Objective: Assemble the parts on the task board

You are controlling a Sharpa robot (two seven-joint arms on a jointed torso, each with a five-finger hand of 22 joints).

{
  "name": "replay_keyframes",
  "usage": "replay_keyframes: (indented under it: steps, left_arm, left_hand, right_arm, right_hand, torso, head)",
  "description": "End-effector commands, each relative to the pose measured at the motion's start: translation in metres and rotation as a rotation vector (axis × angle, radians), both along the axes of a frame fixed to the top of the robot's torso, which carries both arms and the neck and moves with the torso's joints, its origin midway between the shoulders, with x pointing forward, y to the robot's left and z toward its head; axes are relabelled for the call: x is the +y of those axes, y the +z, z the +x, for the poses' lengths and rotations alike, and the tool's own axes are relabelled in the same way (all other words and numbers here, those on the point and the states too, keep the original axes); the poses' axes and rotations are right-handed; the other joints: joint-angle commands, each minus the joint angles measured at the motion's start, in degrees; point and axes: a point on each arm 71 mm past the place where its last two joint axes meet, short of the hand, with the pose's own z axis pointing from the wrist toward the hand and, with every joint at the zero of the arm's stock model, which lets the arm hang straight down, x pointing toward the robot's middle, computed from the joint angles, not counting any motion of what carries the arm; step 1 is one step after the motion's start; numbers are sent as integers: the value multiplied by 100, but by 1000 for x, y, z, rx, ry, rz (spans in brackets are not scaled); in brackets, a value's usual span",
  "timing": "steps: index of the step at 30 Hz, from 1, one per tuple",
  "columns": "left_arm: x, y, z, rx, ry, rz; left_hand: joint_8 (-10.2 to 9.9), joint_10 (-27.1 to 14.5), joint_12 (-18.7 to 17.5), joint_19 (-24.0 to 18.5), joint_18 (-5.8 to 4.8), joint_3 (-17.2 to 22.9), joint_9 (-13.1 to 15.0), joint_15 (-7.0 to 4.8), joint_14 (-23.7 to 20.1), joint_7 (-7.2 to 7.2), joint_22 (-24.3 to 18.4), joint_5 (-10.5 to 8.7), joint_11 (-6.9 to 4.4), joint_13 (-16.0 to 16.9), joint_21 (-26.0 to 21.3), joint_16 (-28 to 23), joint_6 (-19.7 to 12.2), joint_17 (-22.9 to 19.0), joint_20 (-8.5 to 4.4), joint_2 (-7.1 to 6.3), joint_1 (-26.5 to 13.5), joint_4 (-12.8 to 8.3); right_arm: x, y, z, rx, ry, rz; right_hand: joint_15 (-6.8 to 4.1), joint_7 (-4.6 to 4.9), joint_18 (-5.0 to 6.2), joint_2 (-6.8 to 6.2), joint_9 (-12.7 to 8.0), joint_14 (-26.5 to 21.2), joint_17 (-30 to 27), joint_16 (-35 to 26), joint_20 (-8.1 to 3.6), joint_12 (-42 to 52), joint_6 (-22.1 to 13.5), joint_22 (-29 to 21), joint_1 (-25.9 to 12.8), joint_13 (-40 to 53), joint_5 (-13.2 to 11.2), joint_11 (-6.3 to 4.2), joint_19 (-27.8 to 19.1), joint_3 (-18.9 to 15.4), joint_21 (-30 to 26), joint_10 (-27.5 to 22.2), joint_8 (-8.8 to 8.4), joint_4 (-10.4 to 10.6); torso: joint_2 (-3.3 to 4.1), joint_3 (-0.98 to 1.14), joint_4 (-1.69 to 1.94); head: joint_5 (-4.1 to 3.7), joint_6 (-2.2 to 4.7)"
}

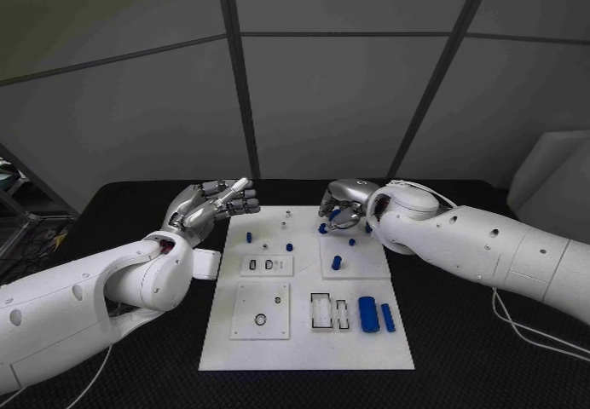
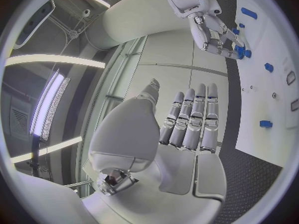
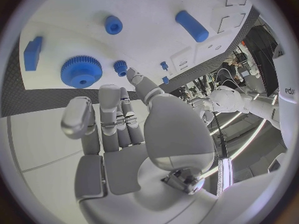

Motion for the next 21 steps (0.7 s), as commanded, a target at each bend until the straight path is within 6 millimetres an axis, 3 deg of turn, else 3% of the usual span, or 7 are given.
replay_keyframes:
  steps: [1,11,21]
  left_arm:
    - [-2,3,-1,-11,-21,-3]
    - [-2,3,0,-9,-23,-3]
    - [-1,4,0,-11,-25,-1]
  left_hand:
    - [0,45,-35,44,-60,11,-5,-5,41,85,-8,9,11,1,33,-39,45,3,11,-2,56,-37]
    - [-6,44,-45,53,-61,7,-8,-4,39,89,-9,6,14,-1,36,-48,45,2,11,0,52,-43]
    - [-6,44,-45,53,-61,7,-8,-4,39,89,-9,6,14,-1,36,-48,45,2,11,0,52,-43]
  right_arm:
    - [1,-1,1,16,-2,-52]
    - [5,-5,3,47,4,-73]
    - [8,-7,4,62,6,-83]
  right_hand:
    - [33,-13,-105,54,12,142,322,332,2,-16,-3,270,-58,5,33,-10,118,72,167,11,-2,6]
    - [30,-60,-211,221,26,167,990,1037,6,-13,186,917,-145,-3,153,-41,377,311,541,153,18,37]
    - [21,-80,-243,292,26,149,1202,1287,0,-17,263,1118,-201,-12,185,-59,448,477,660,225,9,58]
  torso:
    - [18,0,0]
    - [37,2,2]
    - [54,3,-6]
  head:
    - [9,-12]
    - [20,-33]
    - [42,-56]
